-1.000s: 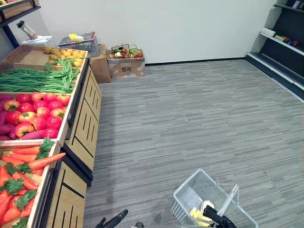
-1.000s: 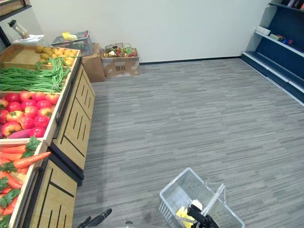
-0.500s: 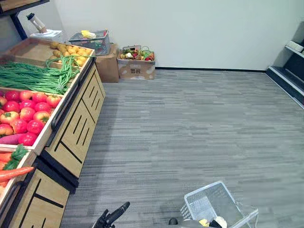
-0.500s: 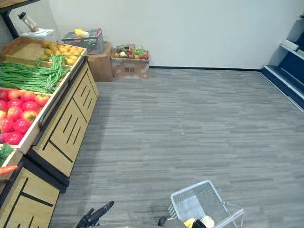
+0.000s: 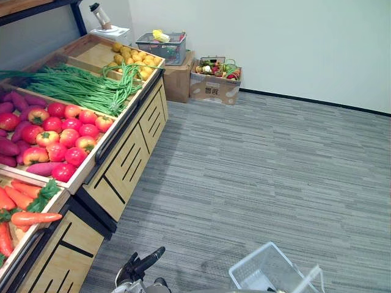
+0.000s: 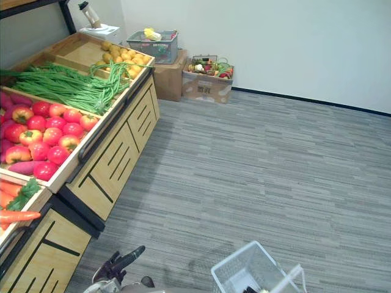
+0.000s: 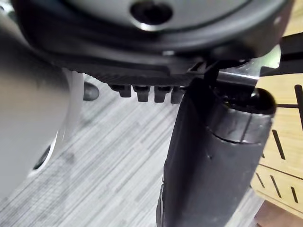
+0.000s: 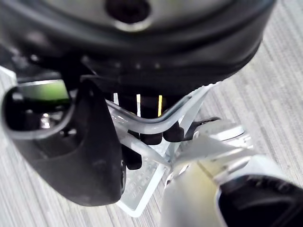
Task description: Pick vegetable in the basket
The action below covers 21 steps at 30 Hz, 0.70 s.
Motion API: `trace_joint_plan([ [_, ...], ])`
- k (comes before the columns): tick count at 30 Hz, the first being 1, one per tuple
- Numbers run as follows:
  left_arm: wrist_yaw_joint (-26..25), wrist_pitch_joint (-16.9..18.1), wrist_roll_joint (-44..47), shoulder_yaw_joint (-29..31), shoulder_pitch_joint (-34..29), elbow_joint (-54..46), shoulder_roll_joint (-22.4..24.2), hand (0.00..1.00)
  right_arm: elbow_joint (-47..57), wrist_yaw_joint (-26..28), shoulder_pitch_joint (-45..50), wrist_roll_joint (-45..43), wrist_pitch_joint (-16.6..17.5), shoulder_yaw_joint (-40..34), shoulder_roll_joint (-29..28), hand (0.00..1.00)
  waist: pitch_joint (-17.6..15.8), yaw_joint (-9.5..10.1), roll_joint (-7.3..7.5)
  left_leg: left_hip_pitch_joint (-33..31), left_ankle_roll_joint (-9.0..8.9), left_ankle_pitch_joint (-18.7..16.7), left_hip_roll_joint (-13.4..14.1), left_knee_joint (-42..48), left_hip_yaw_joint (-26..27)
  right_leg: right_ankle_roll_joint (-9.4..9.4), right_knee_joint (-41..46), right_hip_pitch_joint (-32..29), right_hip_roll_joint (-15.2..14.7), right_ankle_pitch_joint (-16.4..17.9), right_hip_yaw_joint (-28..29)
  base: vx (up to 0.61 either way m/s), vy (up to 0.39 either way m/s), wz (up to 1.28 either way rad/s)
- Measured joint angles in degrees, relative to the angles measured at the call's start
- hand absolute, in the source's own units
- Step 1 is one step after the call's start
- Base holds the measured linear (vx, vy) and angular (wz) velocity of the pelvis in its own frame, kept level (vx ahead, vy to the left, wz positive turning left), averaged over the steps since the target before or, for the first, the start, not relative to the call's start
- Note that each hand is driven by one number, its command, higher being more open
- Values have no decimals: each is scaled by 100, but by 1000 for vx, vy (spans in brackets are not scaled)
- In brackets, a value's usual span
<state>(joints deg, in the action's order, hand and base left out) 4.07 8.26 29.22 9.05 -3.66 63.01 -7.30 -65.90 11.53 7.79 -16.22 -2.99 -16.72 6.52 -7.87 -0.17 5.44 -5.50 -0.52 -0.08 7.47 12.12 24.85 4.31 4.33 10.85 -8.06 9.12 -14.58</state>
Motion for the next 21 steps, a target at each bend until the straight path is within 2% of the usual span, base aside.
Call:
trace_joint_plan([
  [5, -2, -141, -102, -188, -33, 199, 15, 100, 138, 87, -264, 31, 77, 14, -130, 0, -28, 10, -89, 588, 33, 700, -353, -1382, 137, 50, -76, 45, -101, 32, -197, -37, 19, 12],
  [7, -1, -136, -85, -167, -37, 242, 0, 100, 220, 98, -321, 106, 73, -2, -125, 0, -39, -13, -58, 750, 166, 678, -453, -1546, 508, 155, 228, 13, -280, 271, -386, -42, 73, 41],
  [8, 6, -133, -62, -177, -50, 244, -32, 100, 221, 101, -331, 165, 62, -7, -108, 0, -41, -11, 4, 758, 186, 589, -519, -1479, 614, 253, 306, 33, -380, 309, -464, 38, 88, 61],
  [9, 12, -107, -40, -224, -57, 235, -57, 100, 207, 114, -310, 295, 26, -8, -36, 0, -34, -13, 54, 769, 131, 358, -625, -1217, 754, 426, 588, 34, -533, 331, -613, 96, 108, 66],
  [11, -35, -65, 37, -368, -63, 236, -51, 100, 213, 127, -456, 510, 55, -100, 42, 0, -84, -15, -37, 785, 199, 160, -637, -1189, 497, 640, 1490, -227, -621, 252, -680, 114, 149, 73],
  [12, -35, -61, 34, -424, -45, 221, -24, 100, 220, 134, -582, 593, 70, -234, 47, 0, -186, -29, -190, 898, 255, 119, -536, -1260, 182, 583, 2250, -485, -648, 119, -573, 79, 148, 109],
  [13, -29, -61, 19, -440, -20, 207, -6, 100, 248, 175, -617, 626, 87, -258, 62, 0, -204, -48, -237, 884, 265, 95, -428, -1303, -176, 343, 2332, -627, -416, 370, -336, 62, 113, 127],
  [14, -31, -62, 6, -441, 1, 198, -8, 100, 251, 235, -607, 627, 78, -236, 48, 0, -213, -46, -250, 857, 263, 93, -385, -1306, -380, 292, 2254, -690, -286, 464, -239, 43, 18, 157],
  [16, 16, -74, -173, -420, 13, 201, -5, 100, 260, 288, -554, 499, 103, -260, -107, 0, -236, -58, -263, 838, 269, 90, -358, -1412, -1216, 289, 1888, -1005, 165, 519, 442, 53, -18, 173],
  [19, 18, -76, -237, -362, 4, 198, 14, 100, 270, 268, -499, 405, 120, -474, -254, 0, -277, -87, -338, 858, 285, 78, -352, -1434, -2031, 320, 1562, -1340, 493, 455, 1430, 132, -192, 200],
  [20, -18, -78, -140, -68, -201, -13, -11, 100, 204, 163, -450, 376, 176, -238, -304, 0, -106, 51, -14, 932, -55, -79, -500, -1402, -2280, 219, 564, -1338, 316, -925, 1838, 368, -468, 228],
  [21, -42, -80, -114, -71, -223, -28, 100, 100, 237, 182, -527, 436, 178, -218, -275, 0, -75, 125, -207, 938, -168, -123, -343, -1384, -2230, 212, 455, -1281, 435, -917, 1781, 384, -450, 165],
])
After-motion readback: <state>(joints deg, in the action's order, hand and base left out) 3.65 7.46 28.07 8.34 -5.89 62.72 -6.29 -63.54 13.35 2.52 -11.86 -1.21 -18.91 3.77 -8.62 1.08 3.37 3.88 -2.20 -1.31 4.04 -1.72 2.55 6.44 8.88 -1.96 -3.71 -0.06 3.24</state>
